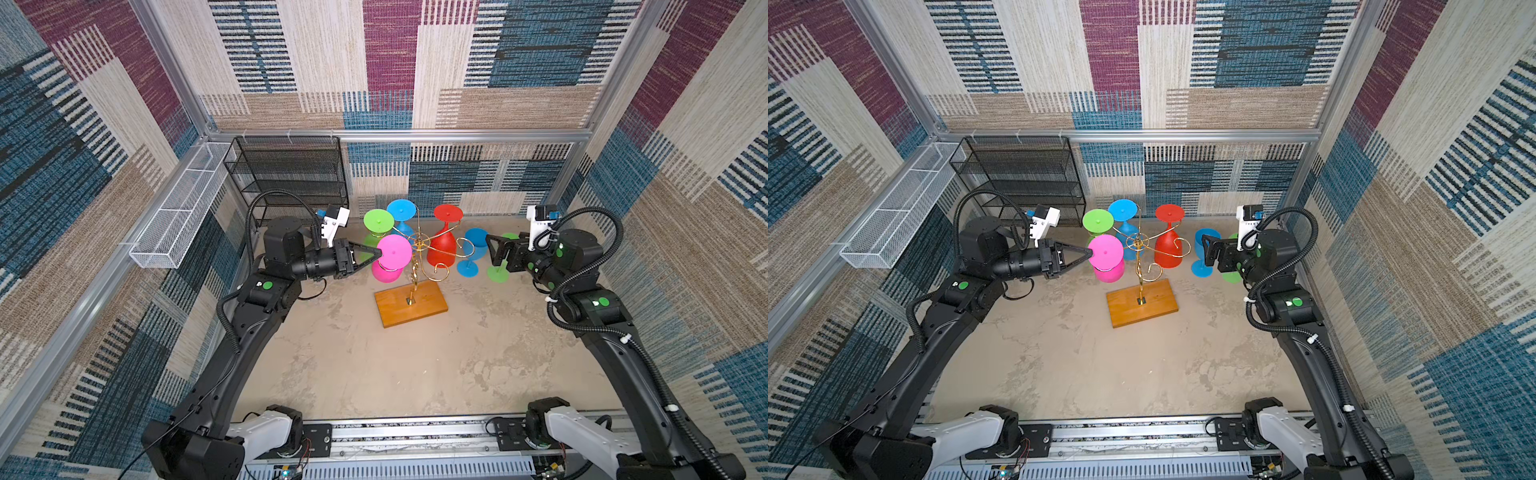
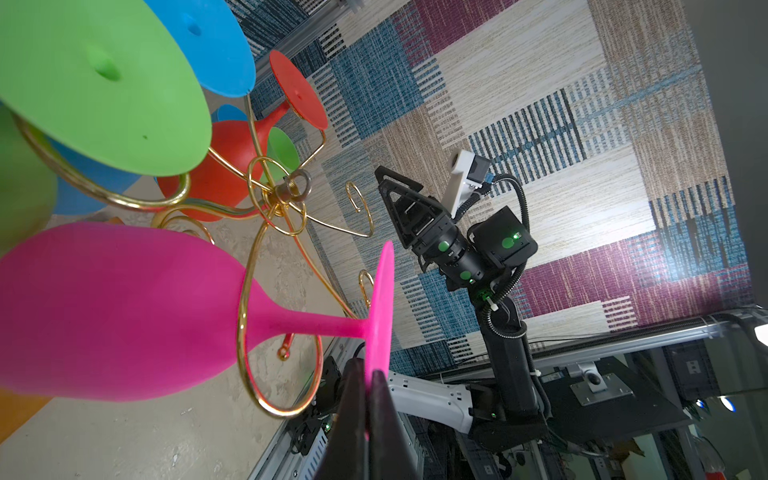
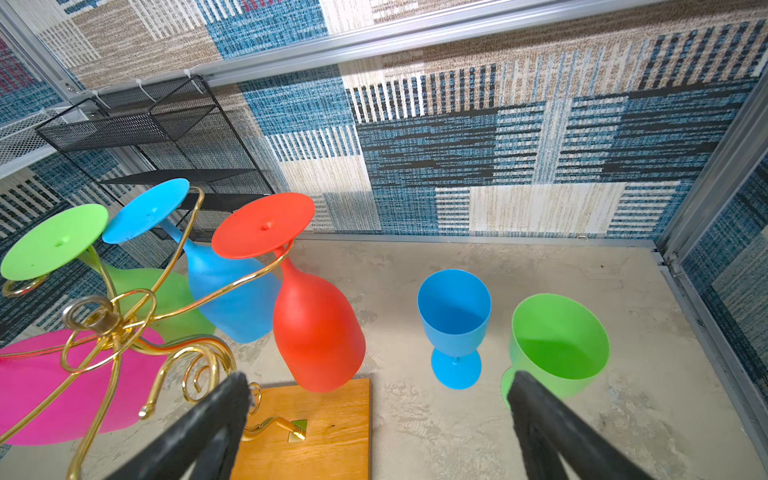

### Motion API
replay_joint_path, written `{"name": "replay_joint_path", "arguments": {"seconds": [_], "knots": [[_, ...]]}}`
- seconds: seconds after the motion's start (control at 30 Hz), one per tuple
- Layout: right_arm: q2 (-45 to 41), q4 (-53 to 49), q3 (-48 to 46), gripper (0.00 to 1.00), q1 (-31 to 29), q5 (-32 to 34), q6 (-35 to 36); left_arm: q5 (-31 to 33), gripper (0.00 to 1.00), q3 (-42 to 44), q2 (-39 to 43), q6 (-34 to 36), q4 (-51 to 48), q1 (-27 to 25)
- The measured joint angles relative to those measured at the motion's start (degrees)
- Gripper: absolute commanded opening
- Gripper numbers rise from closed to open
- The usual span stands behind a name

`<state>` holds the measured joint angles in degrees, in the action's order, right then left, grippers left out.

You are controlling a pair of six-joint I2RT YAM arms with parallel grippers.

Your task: Take the wine glass off the wine glass rack

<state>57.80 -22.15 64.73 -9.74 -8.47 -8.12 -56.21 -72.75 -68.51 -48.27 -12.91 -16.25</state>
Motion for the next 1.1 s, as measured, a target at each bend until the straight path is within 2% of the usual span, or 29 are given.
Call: {"name": "replay_joint_path", "arguments": {"seconds": [0.37, 0.67, 1.1], "knots": [[0.0, 0.0, 0.0, 0.99, 0.0, 0.0, 0.0, -2.4, 0.00, -2.4, -1.0, 2.7, -5.0, 0.0], [0.0, 0.0, -0.3, 0.99, 0.0, 0.0, -0.2, 1.0, 0.00, -4.2, 0.5, 4.9, -9.1, 0.4], [0.2, 0.0, -0.3, 0.99, 0.0, -0.1, -0.2, 1.5, 0.00, -3.8, 0.1, 1.4, -6.6, 1.3]]}}
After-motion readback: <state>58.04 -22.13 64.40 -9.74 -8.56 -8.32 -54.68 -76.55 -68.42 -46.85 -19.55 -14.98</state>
